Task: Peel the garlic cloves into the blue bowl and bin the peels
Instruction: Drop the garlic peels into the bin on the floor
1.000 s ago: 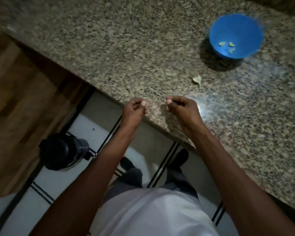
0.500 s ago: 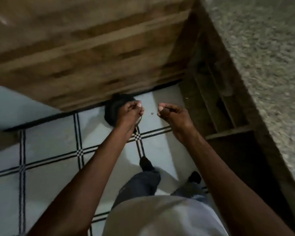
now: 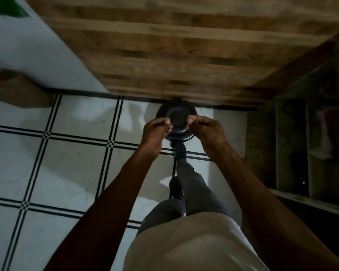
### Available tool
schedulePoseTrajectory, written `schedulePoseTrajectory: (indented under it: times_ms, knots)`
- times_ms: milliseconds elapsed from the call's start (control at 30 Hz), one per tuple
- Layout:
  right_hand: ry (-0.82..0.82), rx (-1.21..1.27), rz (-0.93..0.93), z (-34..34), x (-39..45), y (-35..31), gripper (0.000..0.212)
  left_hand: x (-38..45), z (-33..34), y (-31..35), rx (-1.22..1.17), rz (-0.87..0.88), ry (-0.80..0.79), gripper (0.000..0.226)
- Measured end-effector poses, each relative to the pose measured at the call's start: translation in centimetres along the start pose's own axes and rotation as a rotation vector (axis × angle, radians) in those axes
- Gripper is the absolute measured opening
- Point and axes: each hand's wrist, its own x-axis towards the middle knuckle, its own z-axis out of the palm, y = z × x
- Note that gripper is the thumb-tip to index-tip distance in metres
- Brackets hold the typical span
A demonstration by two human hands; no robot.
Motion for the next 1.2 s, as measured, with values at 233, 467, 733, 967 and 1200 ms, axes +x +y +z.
schedulePoseTrajectory:
  times_ms: [233,467,733,967,1200]
  knots:
    - [-0.002,-0.084,0.078,2.4,2.7,1.0,0.035,3.5,-0.9,-1.1,0.114,-0.059,0.037,0.017]
    - [0.033,0.038,0.194,3.8,8.3,4.5,0.029,9.6,-0.7,-5.0,0.101,-0.208,0.082,0.028]
    - [0.090,0.083,0.296,4.3,20.8,13.0,0.026,23.4,0.5,-13.4,-0.026,-0.273,0.049,0.016]
    - [0.089,0.099,0.527,5.1,33.1,20.3,0.021,35.8,1.2,-20.6,0.042,-0.330,0.083,0.017]
    - [0.131,-0.092,0.536,4.6,39.6,24.4,0.030,41.1,2.6,-21.9,-0.010,-0.428,0.117,0.030]
